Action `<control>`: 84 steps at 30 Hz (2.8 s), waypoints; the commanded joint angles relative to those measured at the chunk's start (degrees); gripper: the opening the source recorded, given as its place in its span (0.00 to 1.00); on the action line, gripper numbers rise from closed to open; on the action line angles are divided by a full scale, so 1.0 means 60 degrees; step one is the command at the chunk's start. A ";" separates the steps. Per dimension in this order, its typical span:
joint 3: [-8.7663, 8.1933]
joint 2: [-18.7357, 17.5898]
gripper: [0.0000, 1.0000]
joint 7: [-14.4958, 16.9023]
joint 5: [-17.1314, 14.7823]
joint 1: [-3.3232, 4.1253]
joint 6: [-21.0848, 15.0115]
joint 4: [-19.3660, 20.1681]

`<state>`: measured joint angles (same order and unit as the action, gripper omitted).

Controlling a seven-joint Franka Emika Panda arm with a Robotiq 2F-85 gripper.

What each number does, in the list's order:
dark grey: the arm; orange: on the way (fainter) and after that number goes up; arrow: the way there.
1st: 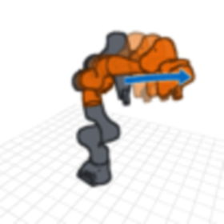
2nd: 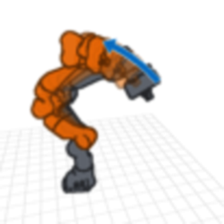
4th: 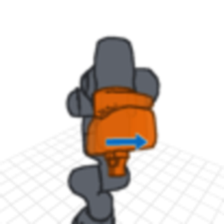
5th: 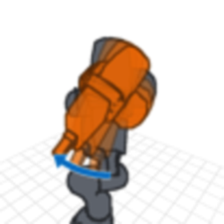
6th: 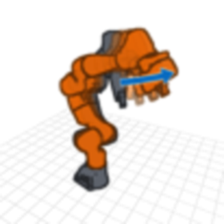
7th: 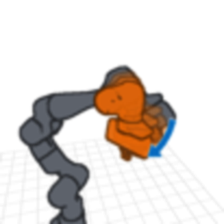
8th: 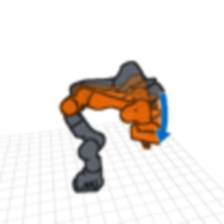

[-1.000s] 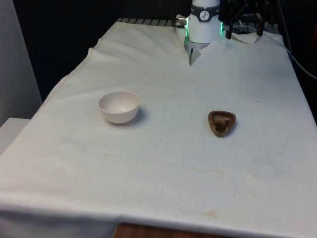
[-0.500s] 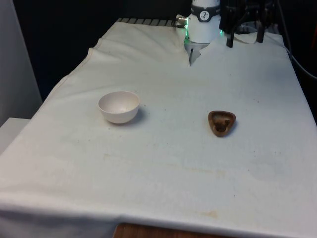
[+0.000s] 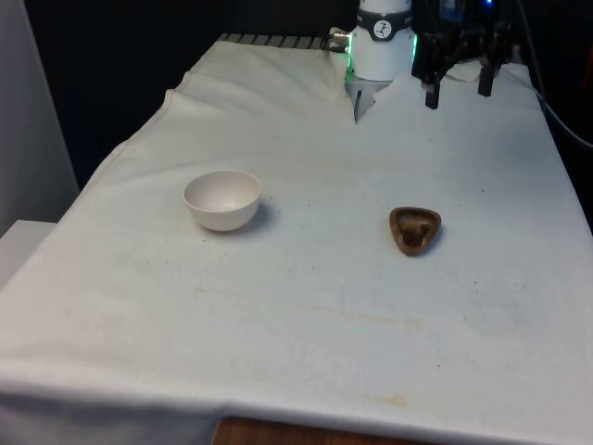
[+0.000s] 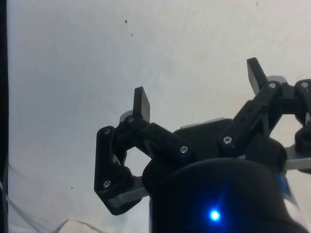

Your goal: Pour the coffee beans from the cup into the bowl.

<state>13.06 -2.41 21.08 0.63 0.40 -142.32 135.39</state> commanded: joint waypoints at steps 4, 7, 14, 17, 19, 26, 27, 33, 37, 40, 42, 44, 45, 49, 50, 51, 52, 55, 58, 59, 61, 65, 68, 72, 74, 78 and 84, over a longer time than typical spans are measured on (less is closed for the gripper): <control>-0.0019 -0.0201 1.00 0.0181 0.0115 0.0000 -0.0191 -0.0076; -0.0029 -0.0363 1.00 0.0468 0.0115 0.0010 -0.0334 -0.0115; -0.0048 -0.0602 1.00 0.0926 0.0124 0.0010 -0.0573 -0.0134; -0.0057 -0.0745 1.00 0.1232 0.0124 0.0010 -0.0735 -0.0143; -0.0067 -0.0831 1.00 0.1394 0.0115 0.0000 -0.0812 -0.0162; -0.0105 -0.1079 1.00 0.1986 0.0086 -0.0010 -0.1117 -0.0153; -0.0115 -0.1108 1.00 0.2072 0.0076 -0.0010 -0.1165 -0.0143; -0.0181 -0.1261 1.00 0.2645 0.0029 -0.0038 -0.1375 -0.0095; -0.0239 -0.1346 1.00 0.3018 0.0019 -0.0048 -0.1518 -0.0048; -0.0296 -0.1423 1.00 0.3380 0.0000 -0.0048 -0.1652 0.0000; -0.0306 -0.1442 1.00 0.3457 0.0000 -0.0057 -0.1671 0.0010; -0.0344 -0.1480 1.00 0.3629 0.0000 -0.0057 -0.1728 0.0019; -0.0353 -0.1499 1.00 0.3724 0.0000 -0.0057 -0.1767 0.0029; -0.0411 -0.1585 1.00 0.4144 0.0000 -0.0057 -0.1862 0.0019; -0.0430 -0.1566 1.00 0.4049 0.0000 -0.0038 -0.1709 -0.0010; -0.0439 -0.1585 1.00 0.4125 0.0000 -0.0038 -0.1738 -0.0010; -0.0430 -0.1633 1.00 0.4307 0.0000 -0.0067 -0.1900 -0.0010; -0.0477 -0.1728 1.00 0.4603 0.0010 -0.0067 -0.1929 -0.0076; -0.0506 -0.1805 1.00 0.4813 0.0010 -0.0067 -0.1939 -0.0143; -0.0516 -0.1748 1.00 0.4746 0.0000 -0.0048 -0.1824 -0.0115; -0.0516 -0.1862 1.00 0.4956 0.0010 -0.0067 -0.1948 -0.0201; -0.0563 -0.2034 1.00 0.5300 0.0010 -0.0067 -0.1939 -0.0382; -0.0573 -0.2110 1.00 0.5414 0.0019 -0.0057 -0.1929 -0.0458; -0.0602 -0.2330 1.00 0.5701 0.0038 -0.0057 -0.1948 -0.0640; -0.0611 -0.2426 1.00 0.5844 0.0048 -0.0057 -0.1986 -0.0688; -0.0659 -0.2597 1.00 0.6140 0.0057 -0.0057 -0.2072 -0.0754; -0.0735 -0.2807 1.00 0.6560 0.0086 -0.0048 -0.2206 -0.0812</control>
<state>8.82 -19.02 60.28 0.63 0.11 -154.93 130.58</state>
